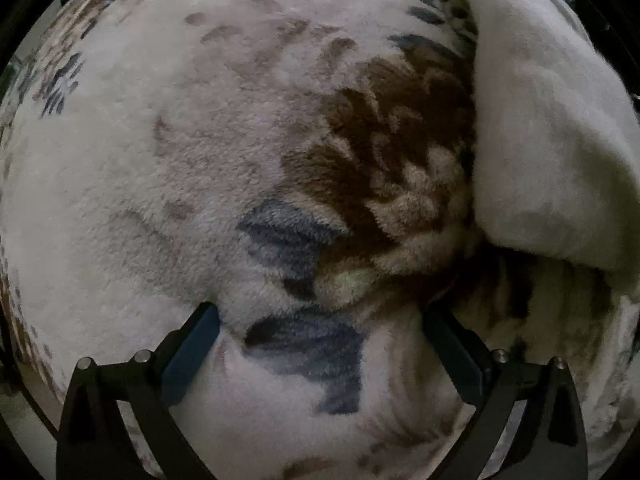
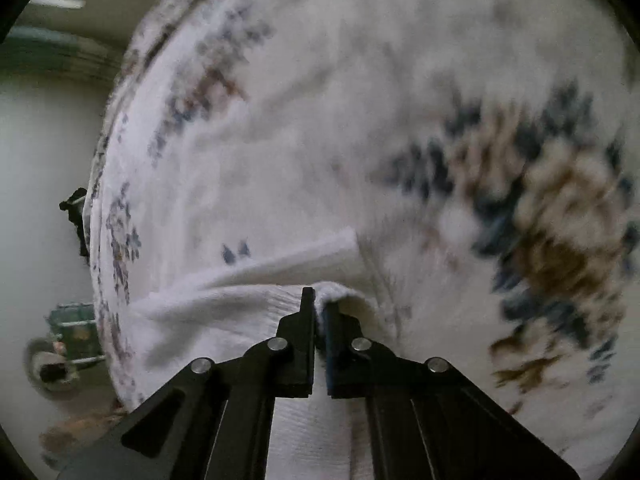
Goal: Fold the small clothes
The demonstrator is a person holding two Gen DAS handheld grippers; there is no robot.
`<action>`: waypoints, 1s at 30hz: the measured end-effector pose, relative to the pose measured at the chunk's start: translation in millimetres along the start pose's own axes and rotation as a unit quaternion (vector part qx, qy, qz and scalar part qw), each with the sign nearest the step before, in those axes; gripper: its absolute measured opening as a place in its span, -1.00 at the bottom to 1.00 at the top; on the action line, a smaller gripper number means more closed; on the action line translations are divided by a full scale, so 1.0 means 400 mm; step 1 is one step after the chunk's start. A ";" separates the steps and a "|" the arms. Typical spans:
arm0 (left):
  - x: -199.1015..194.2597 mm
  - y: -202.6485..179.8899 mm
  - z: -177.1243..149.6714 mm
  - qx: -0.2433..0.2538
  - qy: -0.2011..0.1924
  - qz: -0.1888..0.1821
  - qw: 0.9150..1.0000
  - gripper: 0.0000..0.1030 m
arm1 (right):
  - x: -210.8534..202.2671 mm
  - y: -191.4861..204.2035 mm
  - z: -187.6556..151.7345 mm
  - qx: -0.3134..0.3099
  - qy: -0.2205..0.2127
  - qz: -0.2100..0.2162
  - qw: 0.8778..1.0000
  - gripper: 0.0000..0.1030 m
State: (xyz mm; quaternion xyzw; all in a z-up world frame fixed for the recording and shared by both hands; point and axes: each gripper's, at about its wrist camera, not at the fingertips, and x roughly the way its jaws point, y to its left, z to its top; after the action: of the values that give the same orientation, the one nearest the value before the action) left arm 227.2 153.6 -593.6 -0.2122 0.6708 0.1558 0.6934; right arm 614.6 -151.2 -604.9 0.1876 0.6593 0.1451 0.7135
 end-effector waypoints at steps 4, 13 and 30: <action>-0.100 0.029 0.038 -0.030 -0.021 -0.038 0.999 1.00 | -0.091 0.041 0.032 -0.025 -0.041 -0.008 0.999 -0.96; -0.206 0.003 0.111 -0.013 -0.068 -0.028 0.997 1.00 | 0.001 0.016 0.116 -0.035 0.019 -0.035 0.999 -0.95; -0.186 -0.059 0.069 -0.017 -0.049 -0.048 0.998 1.00 | -0.040 -0.135 -0.357 0.049 0.160 0.071 0.983 -0.22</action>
State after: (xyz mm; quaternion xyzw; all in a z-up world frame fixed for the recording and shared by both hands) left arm 258.9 152.3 -517.1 -0.2477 0.6225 0.1440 0.7283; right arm 469.0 -195.8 -624.0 0.2431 0.7561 0.1904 0.5770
